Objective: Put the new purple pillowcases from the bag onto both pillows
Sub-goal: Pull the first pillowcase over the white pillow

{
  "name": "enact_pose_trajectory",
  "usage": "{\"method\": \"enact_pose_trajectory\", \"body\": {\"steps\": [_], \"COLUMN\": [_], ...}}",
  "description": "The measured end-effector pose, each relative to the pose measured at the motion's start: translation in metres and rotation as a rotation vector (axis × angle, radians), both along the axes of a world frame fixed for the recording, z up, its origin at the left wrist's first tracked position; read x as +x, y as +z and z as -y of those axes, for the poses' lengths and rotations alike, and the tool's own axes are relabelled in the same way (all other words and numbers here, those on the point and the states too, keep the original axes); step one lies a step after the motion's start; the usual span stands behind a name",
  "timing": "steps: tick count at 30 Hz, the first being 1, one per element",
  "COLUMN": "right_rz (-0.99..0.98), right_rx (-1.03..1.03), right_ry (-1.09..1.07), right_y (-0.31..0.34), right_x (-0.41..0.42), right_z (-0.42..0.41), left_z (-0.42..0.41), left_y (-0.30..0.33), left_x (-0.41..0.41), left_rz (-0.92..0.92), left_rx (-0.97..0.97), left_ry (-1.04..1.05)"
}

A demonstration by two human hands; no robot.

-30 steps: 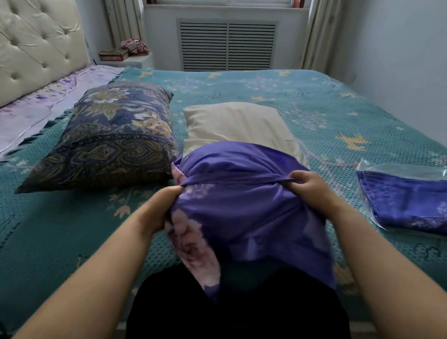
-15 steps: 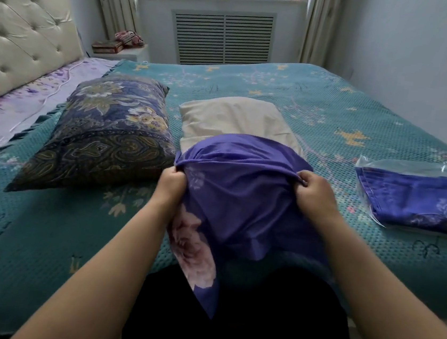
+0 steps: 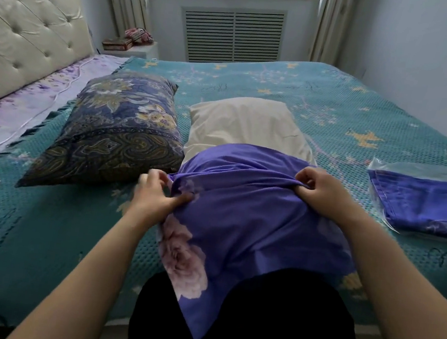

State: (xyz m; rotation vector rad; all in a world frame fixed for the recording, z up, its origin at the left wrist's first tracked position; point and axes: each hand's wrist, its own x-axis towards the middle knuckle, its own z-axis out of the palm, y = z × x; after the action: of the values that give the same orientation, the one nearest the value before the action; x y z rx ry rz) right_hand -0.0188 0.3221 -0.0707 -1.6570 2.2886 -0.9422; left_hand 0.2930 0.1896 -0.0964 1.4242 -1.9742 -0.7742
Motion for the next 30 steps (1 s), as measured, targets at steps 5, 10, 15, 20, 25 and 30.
{"method": "enact_pose_trajectory", "body": {"steps": [5,10,15,20,25,30], "right_rz": [-0.087,-0.099,-0.045,-0.037,-0.078,-0.019], "right_rx": [-0.081,-0.061,0.001,0.043,-0.061,0.027], "right_ry": [0.094,0.042,0.041,0.046,-0.003,-0.159], "right_y": [0.005,0.005,0.004,0.001,-0.003,-0.002], "right_x": [0.026,0.036,0.032,0.033,0.044,0.028], "right_z": [0.002,0.003,-0.006,-0.008,-0.009,-0.005], "left_z": [-0.021,-0.022,-0.012,-0.016,-0.015,0.009], "left_y": [0.001,-0.011,-0.008,0.002,0.01,0.02], "left_x": [0.016,0.02,0.026,-0.006,-0.033,-0.023], "left_rz": [0.342,0.082,-0.15,-0.52,-0.752,-0.344], "left_rx": [-0.072,-0.028,-0.096,0.001,0.365,0.316], "left_ry": [-0.028,-0.085,-0.11,-0.034,-0.148,-0.385]}}
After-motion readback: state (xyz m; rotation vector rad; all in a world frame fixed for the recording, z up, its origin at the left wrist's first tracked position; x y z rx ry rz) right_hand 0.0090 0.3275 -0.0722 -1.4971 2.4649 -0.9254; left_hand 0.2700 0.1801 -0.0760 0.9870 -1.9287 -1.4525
